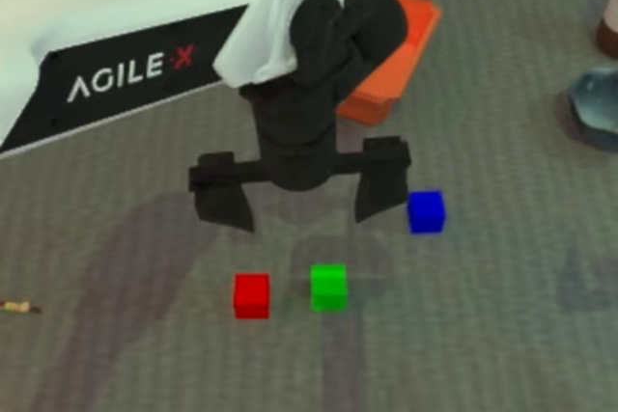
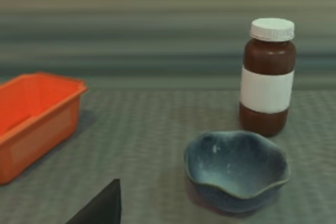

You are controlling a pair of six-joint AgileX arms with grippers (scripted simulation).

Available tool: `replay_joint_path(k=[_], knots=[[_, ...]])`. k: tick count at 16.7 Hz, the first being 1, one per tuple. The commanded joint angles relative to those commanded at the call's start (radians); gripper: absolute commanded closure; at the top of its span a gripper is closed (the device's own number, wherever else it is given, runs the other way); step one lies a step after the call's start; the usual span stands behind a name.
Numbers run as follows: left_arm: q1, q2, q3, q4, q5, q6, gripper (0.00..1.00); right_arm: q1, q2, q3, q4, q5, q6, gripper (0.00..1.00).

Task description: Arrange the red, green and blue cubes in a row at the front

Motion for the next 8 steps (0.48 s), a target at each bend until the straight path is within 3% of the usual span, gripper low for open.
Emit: replay_joint_path(k=[8], knots=[[0.288,-0.671,-0.544,0.342,-0.011,0.127,0.00,0.154,0.685,0.583,-0.374,0.003,0.143,0.00]])
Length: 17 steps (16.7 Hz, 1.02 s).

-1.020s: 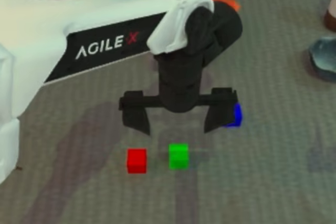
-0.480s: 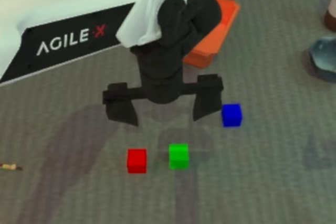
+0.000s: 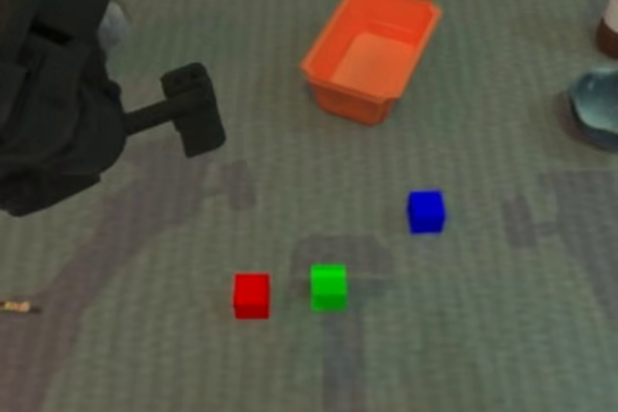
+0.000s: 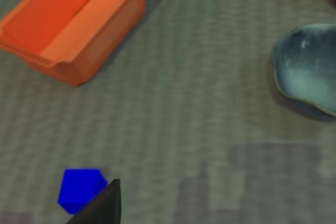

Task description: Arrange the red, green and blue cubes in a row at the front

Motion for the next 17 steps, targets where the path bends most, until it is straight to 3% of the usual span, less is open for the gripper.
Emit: replay_joint_path(k=[9,17], knots=[[0.329,-0.874,-0.739,0.485,0.003,0.378,0.00,0.204,0.954,0.737,-0.512,-0.001,0.187,0.00],[0.466,-1.290,-1.058,0.767,0.027,0.652,0.00,0.306,1.400,1.134,-0.748,0.004,0.282,0.00]])
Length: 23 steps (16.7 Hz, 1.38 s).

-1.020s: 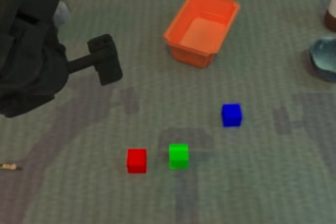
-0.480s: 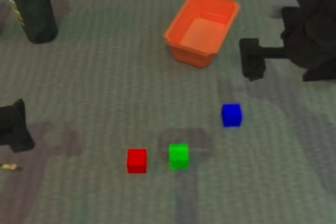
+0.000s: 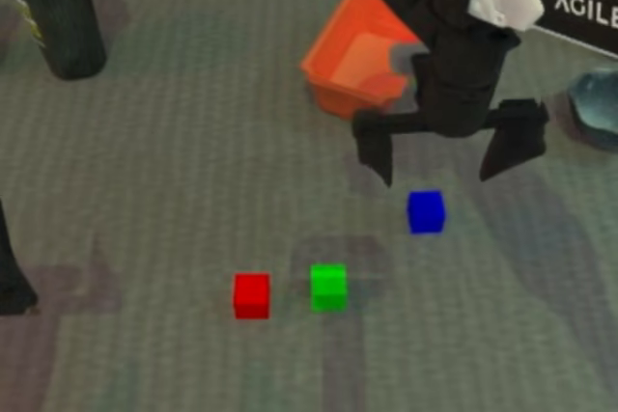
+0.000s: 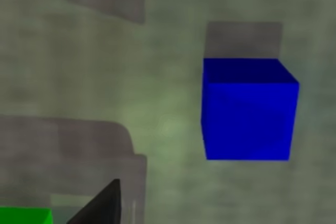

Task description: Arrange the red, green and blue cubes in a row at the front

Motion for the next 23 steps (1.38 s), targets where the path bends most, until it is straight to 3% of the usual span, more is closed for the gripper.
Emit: replay_joint_path(k=[7,15,20,23], knots=[[0.006,-0.020,-0.015,0.016,0.002,0.017,0.00,0.001,0.020,0.017,-0.006,0.000,0.004,0.00],[0.006,-0.020,-0.015,0.016,0.002,0.017,0.00,0.006,0.100,-0.149,0.243,0.001,0.007,0.00],[0.006,-0.020,-0.015,0.016,0.002,0.017,0.00,0.007,0.107,-0.161,0.258,0.001,0.008,0.00],[0.006,-0.020,-0.015,0.016,0.002,0.017,0.00,0.007,0.107,-0.161,0.258,0.001,0.008,0.23]])
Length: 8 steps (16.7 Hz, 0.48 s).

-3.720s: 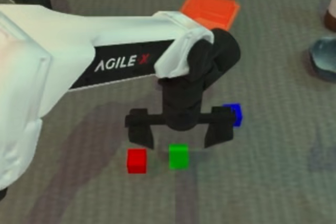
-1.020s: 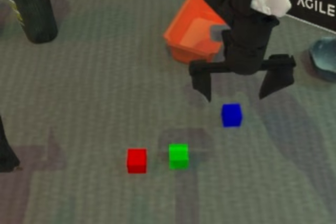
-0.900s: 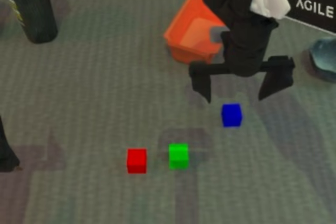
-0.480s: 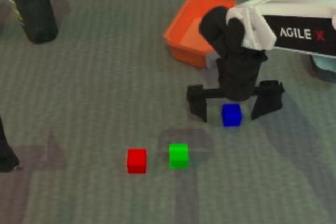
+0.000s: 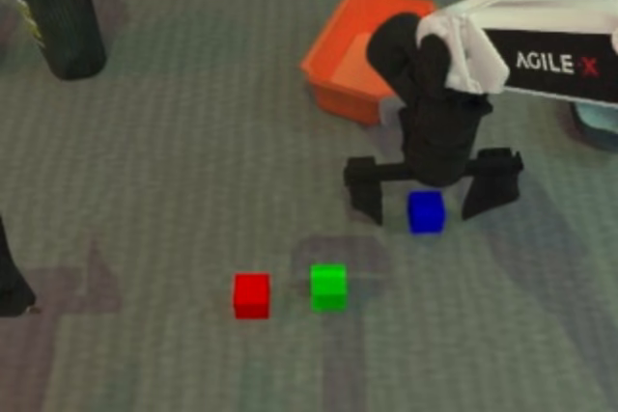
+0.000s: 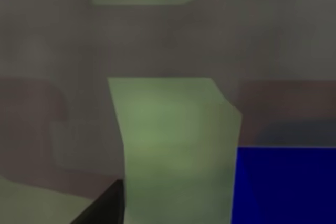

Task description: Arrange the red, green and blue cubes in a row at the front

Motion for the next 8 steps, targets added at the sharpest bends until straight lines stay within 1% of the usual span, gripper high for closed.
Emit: replay_joint_path(k=[8], knots=[[0.000,0.000,0.000,0.000,0.000,0.000,0.00,0.000,0.000,0.000,0.000,0.000,0.000,0.83]])
